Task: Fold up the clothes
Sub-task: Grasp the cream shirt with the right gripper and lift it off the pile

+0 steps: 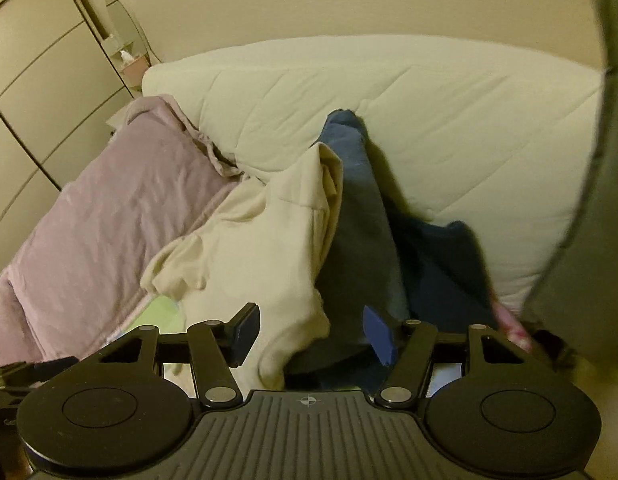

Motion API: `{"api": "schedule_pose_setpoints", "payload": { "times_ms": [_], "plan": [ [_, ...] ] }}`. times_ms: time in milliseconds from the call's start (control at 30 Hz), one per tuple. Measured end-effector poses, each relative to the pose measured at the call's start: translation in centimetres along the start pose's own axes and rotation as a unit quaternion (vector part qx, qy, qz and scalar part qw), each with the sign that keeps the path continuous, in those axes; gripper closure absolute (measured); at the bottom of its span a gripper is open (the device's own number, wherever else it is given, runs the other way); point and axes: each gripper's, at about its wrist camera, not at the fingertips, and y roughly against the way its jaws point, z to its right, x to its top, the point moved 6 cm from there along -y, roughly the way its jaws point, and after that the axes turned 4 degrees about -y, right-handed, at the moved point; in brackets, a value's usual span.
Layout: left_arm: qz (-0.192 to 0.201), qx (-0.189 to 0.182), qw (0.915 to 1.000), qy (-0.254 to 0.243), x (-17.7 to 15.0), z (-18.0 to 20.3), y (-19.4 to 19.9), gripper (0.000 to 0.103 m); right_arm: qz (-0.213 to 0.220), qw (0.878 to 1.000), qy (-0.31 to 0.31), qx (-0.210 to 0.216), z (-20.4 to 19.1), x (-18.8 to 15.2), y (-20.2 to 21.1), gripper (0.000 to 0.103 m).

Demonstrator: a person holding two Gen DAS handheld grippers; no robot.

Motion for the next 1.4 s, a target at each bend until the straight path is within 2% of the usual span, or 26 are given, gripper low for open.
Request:
{"api": "schedule_pose_setpoints", "payload": {
  "times_ms": [267,300,333,367,433,633,733,933,1100,1267,1367,1400],
  "plan": [
    [-0.007,0.027,0.9992,0.028,0.3,-3.3,-0.5,0.017,-0.029,0.999,-0.014,0.006,0.0,0.8,-7.6,0.042],
    [-0.006,0.032,0.9989,0.035,0.1,-3.8,-0.2,0.017,-0.035,0.999,-0.014,0.008,-0.1,0.8,-8.4,0.055],
    [-0.004,0.035,0.9985,0.042,-0.1,-4.4,0.2,0.018,-0.047,0.999,-0.009,0.011,-0.6,0.6,-8.7,0.092],
    [-0.001,0.039,0.9981,0.049,-0.3,-5.0,0.6,0.018,-0.057,0.998,-0.005,0.014,-1.0,0.4,-9.0,0.092],
    [0.009,0.05,0.9965,0.065,-1.1,-6.1,2.1,0.018,-0.046,0.998,0.011,0.033,-2.7,0.6,-7.8,0.093],
    [0.049,0.095,0.9869,0.121,-4.6,-10.0,7.7,0.019,-0.024,0.988,0.097,0.121,-11.6,0.7,-2.4,0.095],
    [0.073,0.124,0.977,0.157,-7.9,-12.2,12.0,0.019,-0.013,0.976,0.127,0.177,-16.7,-0.6,1.2,0.096],
    [0.121,0.175,0.9518,0.221,-15.9,-16.8,22.4,0.019,0.025,0.937,0.185,0.294,-28.2,-4.5,9.9,0.098],
    [0.162,0.216,0.9283,0.255,-23.1,-20.3,32.7,0.019,0.054,0.915,0.189,0.352,-36.7,-7.9,16.0,0.098],
    [0.195,0.252,0.907,0.276,-30.2,-22.3,42.5,0.019,0.099,0.879,0.194,0.424,-45.7,-12.3,24.7,0.098],
    [0.206,0.272,0.8966,0.282,-34.4,-23.1,47.5,0.019,0.118,0.862,0.207,0.448,-51.0,-15.8,29.0,0.098],
    [0.205,0.281,0.8931,0.285,-35.7,-23.4,48.8,0.019,0.123,0.861,0.21,0.447,-52.5,-17.0,29.8,0.098]
  ]
}}
